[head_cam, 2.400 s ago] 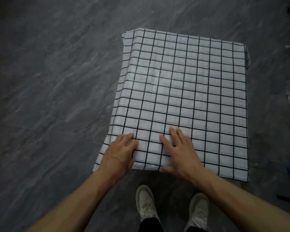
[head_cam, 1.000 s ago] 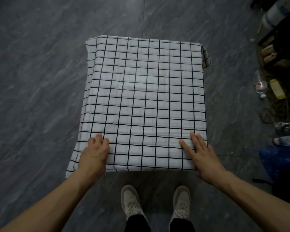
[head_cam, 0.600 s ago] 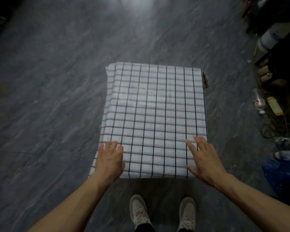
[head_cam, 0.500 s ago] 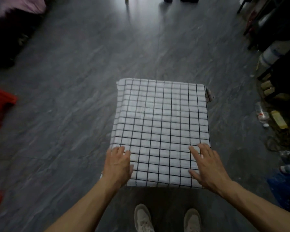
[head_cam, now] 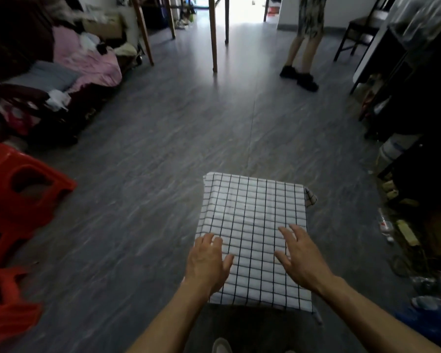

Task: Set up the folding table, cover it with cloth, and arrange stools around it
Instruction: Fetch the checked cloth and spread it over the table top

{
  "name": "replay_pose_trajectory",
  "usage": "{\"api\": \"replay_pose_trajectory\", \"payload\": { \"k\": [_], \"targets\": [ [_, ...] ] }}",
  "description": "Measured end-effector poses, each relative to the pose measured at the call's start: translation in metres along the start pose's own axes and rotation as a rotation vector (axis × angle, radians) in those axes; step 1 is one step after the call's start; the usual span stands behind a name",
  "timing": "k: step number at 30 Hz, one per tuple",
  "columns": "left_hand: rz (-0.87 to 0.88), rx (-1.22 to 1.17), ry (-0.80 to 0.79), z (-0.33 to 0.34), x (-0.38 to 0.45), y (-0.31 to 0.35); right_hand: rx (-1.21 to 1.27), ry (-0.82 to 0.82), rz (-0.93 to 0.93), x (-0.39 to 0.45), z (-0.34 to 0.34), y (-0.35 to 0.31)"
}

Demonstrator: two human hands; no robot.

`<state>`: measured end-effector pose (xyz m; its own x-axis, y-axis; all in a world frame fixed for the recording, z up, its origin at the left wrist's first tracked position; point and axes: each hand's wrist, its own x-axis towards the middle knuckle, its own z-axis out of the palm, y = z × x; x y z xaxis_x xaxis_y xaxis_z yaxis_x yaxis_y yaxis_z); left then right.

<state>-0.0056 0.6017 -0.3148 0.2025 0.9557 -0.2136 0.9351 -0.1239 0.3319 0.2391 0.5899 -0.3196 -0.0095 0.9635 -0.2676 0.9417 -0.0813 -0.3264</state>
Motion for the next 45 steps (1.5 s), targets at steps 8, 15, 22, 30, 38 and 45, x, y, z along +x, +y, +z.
{"api": "replay_pose_trajectory", "payload": {
  "k": [8,15,22,30,38,45],
  "targets": [
    [-0.026,-0.021,0.058,-0.064,-0.022,0.011,-0.012,0.05,0.028,-0.037,-0.073,-0.039],
    [-0.001,0.004,0.096,-0.087,-0.023,0.009,0.001,0.102,0.035,-0.06,-0.086,-0.045],
    [-0.03,0.04,0.143,-0.094,-0.036,0.013,0.014,0.125,-0.008,-0.064,-0.1,-0.044],
    [-0.112,-0.028,0.22,-0.095,-0.08,0.034,0.058,0.108,-0.161,-0.082,-0.112,-0.04],
    [-0.333,-0.026,0.203,-0.081,-0.169,0.044,0.002,0.002,-0.375,-0.107,-0.103,-0.05],
    [-0.588,-0.043,0.274,-0.088,-0.271,-0.006,-0.093,-0.135,-0.59,-0.15,-0.073,-0.12]
  ]
}}
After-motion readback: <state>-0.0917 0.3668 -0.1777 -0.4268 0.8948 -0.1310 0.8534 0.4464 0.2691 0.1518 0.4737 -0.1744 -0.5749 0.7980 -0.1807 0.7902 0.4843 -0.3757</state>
